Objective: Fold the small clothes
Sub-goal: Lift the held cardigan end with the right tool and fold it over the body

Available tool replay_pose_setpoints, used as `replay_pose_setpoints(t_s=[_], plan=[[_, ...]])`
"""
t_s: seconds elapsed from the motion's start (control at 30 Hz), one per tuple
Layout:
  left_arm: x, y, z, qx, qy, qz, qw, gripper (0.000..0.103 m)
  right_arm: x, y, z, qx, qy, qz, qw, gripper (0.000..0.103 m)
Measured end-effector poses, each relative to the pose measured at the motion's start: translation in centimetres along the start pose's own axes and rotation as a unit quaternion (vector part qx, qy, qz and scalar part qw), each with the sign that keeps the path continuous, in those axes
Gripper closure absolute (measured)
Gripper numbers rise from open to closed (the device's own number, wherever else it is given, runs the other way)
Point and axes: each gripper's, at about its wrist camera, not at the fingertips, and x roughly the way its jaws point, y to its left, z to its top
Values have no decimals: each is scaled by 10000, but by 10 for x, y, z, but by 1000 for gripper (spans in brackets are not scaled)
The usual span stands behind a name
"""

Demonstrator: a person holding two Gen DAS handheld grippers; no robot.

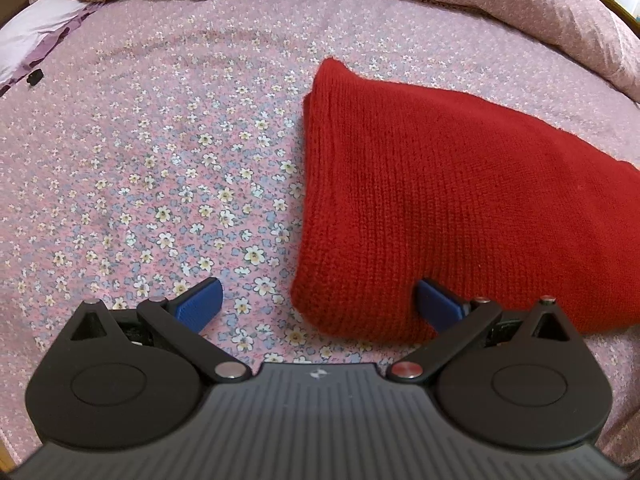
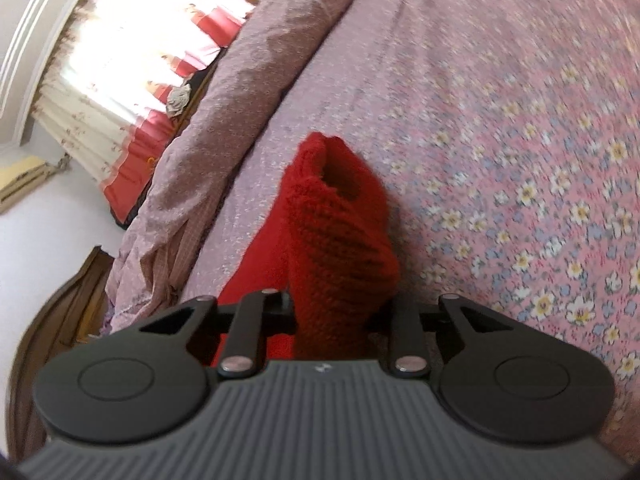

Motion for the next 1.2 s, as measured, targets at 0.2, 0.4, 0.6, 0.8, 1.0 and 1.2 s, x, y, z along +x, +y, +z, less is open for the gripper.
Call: replay_pose_setpoints(t_s=[0.2,0.4,0.6,0.8,1.0,1.2], plan=[[-9,3,-5,-9,-43,49,10000,0,-7,23,4,-568,-155,105,9982,77],[-20,14,-10,-78,-105,98,9999,0,-12,50,6,-1084,-287,247,9934,77],[-27,28,-10,-220,-162,95,9996,0,-15,69,8,-1325,-329,349,9900,78],[-33,38,-12,-275,-237,125,9993,0,-15,93,5,-1682,-381,390,9842,78],[-38,51,-12,-349,-299,162,9988,0,-13,126,-3,-2148,-429,452,9747,78],[-41,64,-13,-451,-378,176,9981,0,-8,164,-21,-2746,-459,563,9588,78]])
